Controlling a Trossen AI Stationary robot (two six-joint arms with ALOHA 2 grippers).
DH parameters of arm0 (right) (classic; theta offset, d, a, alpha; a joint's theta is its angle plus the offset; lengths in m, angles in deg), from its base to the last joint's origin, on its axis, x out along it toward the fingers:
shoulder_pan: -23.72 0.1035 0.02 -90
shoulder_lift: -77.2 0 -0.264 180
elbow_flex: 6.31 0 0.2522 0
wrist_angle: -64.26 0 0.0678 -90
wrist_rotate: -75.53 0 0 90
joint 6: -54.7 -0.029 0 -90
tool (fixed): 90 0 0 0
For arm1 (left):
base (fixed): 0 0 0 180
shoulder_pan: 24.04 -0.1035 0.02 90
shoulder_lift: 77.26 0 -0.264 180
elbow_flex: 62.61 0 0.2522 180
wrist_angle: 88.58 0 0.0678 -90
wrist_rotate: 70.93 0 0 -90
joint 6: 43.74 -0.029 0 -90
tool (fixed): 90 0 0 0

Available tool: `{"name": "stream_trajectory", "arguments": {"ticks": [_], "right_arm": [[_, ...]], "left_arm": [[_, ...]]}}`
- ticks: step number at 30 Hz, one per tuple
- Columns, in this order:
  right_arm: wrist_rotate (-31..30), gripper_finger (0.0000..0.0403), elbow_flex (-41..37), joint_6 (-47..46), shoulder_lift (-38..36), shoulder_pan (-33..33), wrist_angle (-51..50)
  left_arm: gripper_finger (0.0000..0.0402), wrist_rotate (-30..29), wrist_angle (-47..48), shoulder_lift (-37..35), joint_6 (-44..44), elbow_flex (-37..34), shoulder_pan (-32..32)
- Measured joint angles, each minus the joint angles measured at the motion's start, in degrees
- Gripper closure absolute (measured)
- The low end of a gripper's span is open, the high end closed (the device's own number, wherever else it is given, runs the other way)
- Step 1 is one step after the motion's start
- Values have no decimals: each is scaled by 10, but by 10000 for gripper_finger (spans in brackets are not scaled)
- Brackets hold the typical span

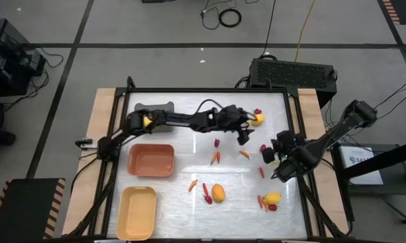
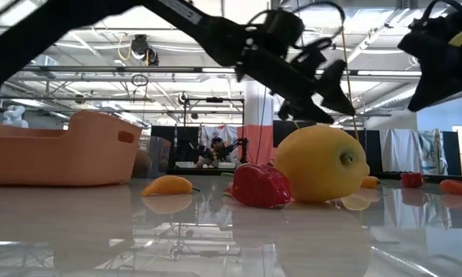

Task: Sort produce into baskets
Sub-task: Put the lemon into the black bin

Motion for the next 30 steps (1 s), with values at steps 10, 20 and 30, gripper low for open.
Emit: {"name": "stream_trajectory", "arguments": {"ticks": [10, 20, 30], "right_arm": [[-6, 403, 0, 5, -47, 2, -40], [-23, 403, 0, 7, -53, -5, -52], [-23, 403, -1, 18, -54, -15, -52]], "left_arm": [[109, -41, 55, 137, 46, 189, -16], [109, -90, 37, 200, 0, 260, -11], [109, -94, -38, 226, -74, 264, -1]]}}
